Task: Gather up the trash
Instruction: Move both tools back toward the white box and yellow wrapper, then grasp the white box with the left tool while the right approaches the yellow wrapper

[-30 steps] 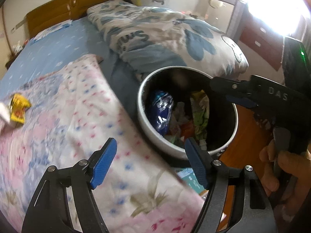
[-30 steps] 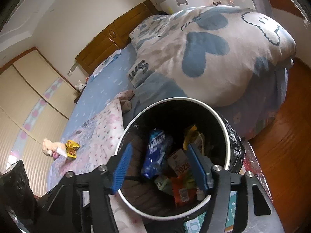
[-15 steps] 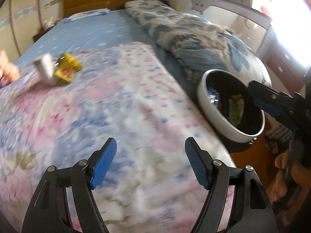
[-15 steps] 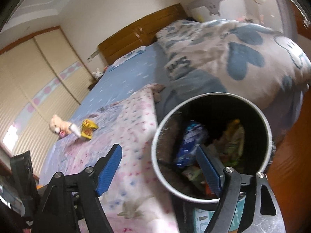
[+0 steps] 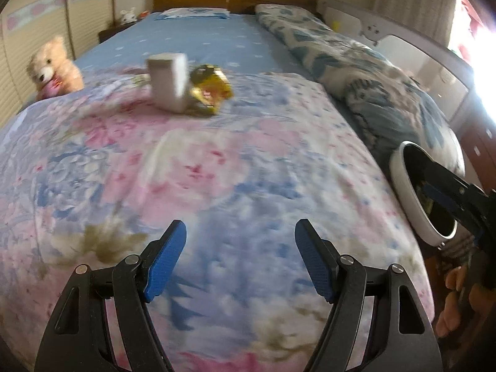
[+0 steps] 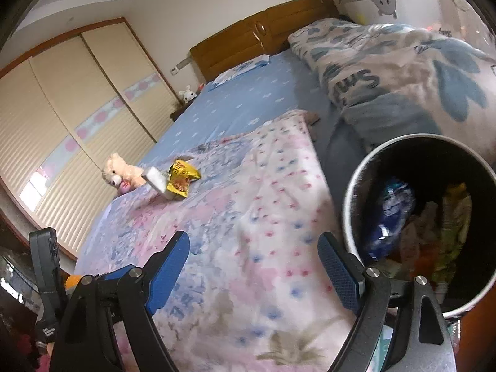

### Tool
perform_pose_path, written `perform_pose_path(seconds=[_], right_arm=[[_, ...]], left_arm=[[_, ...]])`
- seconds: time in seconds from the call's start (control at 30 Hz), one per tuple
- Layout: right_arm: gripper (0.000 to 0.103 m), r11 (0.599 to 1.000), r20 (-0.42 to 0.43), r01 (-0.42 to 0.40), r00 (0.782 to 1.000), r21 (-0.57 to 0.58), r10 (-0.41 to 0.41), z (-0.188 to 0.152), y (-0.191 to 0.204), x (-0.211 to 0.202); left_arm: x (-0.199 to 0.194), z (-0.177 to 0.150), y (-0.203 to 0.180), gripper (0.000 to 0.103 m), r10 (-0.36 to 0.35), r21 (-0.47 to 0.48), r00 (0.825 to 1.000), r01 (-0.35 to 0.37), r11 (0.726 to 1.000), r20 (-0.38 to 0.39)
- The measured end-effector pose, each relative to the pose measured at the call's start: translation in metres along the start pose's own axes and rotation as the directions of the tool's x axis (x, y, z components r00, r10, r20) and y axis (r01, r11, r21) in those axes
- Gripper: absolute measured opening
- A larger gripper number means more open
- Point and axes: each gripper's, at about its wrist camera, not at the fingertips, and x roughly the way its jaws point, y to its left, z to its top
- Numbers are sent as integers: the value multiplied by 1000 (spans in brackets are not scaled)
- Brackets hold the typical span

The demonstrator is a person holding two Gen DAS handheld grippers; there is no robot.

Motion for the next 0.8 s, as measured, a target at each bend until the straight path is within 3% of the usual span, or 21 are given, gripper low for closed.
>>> perform_pose_path(seconds=[0.27,0.57,0.8], right_arm=[[86,1000,-29,-21,999,-16,20,3,19,31],[86,998,-56,-54,997,-11,53,14,32,71],[86,998,-83,-57,995,-1,57,20,33,98]], left_arm=[[20,22,45,74,62,-48,998,-63,997,-5],[65,70,84,74,61,-86,998,-61,994,2],[92,103,90,74,45,-72,998,-43,996,34]])
